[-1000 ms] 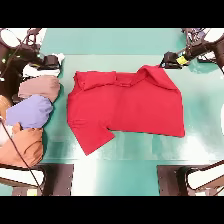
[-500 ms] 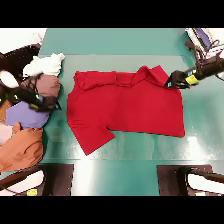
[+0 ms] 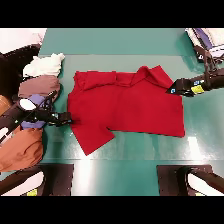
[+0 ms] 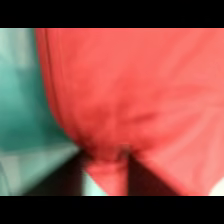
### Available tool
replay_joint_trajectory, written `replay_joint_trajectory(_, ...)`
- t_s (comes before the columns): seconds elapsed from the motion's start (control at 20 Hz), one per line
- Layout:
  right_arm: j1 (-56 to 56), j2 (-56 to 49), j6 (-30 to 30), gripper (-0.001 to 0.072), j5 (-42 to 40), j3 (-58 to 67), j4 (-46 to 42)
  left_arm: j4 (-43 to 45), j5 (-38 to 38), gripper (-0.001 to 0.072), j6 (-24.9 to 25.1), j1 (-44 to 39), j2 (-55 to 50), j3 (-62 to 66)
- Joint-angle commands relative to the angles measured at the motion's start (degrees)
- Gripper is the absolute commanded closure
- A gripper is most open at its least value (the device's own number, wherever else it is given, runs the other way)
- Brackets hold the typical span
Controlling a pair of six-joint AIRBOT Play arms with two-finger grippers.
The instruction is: Fold the shirts.
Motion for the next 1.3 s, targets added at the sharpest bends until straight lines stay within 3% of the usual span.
replay_joint_trajectory(0.0, -2.54, 1.25, 0.04, 0.0302, 3.85, -0.79, 0.2, -1.14, 5.51, 0.0679, -1.38, -1.99, 0.17, -0.52)
replay_joint_trajectory(0.3, -20.85, 8.09, 0.04, 0.0299, 5.27, -20.72, -2.4, 0.9, 1.03, 0.0686, -2.34, -1.95, 3.96, 6.49)
replay_joint_trajectory(0.35, -24.68, 9.31, 0.04, 0.0288, 5.29, -24.9, -3.67, 0.57, 0.94, 0.0686, -2.34, -1.95, 4.28, 7.3)
replay_joint_trajectory(0.4, -28.65, 10.27, 0.04, 0.0211, 5.18, -28.89, -4.07, 0.44, 0.81, 0.0686, -2.36, -1.95, 4.26, 7.96)
replay_joint_trajectory(0.45, -32.85, 11.08, 0.07, 0.0187, 4.59, -32.96, -3.8, 0.42, 0.79, 0.0686, -2.36, -1.95, 4.26, 8.07)
replay_joint_trajectory(0.6, -41.81, 11.67, 0.04, 0.0191, 1.29, -42.23, -0.87, 0.42, 0.94, 0.0686, -2.34, -1.95, 4.09, 8.04)
replay_joint_trajectory(0.75, -43.47, 9.81, -0.63, 0.022, -3.76, -46.95, 2.32, 0.39, 1.25, 0.0686, -2.36, -1.95, 4.09, 8.04)
replay_joint_trajectory(0.8, -43.06, 8.66, -1.51, 0.0271, -5.53, -47.8, 4.9, 0.42, 1.31, 0.0686, -2.36, -1.95, 4.09, 8.04)
replay_joint_trajectory(1.05, -33.83, 3.1, -2.25, 0.0289, -13.81, -45.46, 8.28, 0.46, 1.31, 0.0686, -2.36, -1.95, 4.09, 8.04)
replay_joint_trajectory(1.15, -28.81, 1.62, -2.25, 0.0566, -14.93, -42.53, 8.13, 0.5, 1.09, 0.0686, -2.38, -1.95, 4.22, 8.07)
replay_joint_trajectory(1.2, -26.32, 1.33, -2.25, 0.0661, -14.93, -40.7, 7.54, 0.55, 1.18, 0.0687, -2.43, -1.92, 4.76, 8.09)
replay_joint_trajectory(1.25, -23.96, 1.57, -2.27, 0.0679, -14.53, -38.71, 6.99, 0.68, 1.38, 0.0687, -2.56, -1.92, 5.99, 8.33)
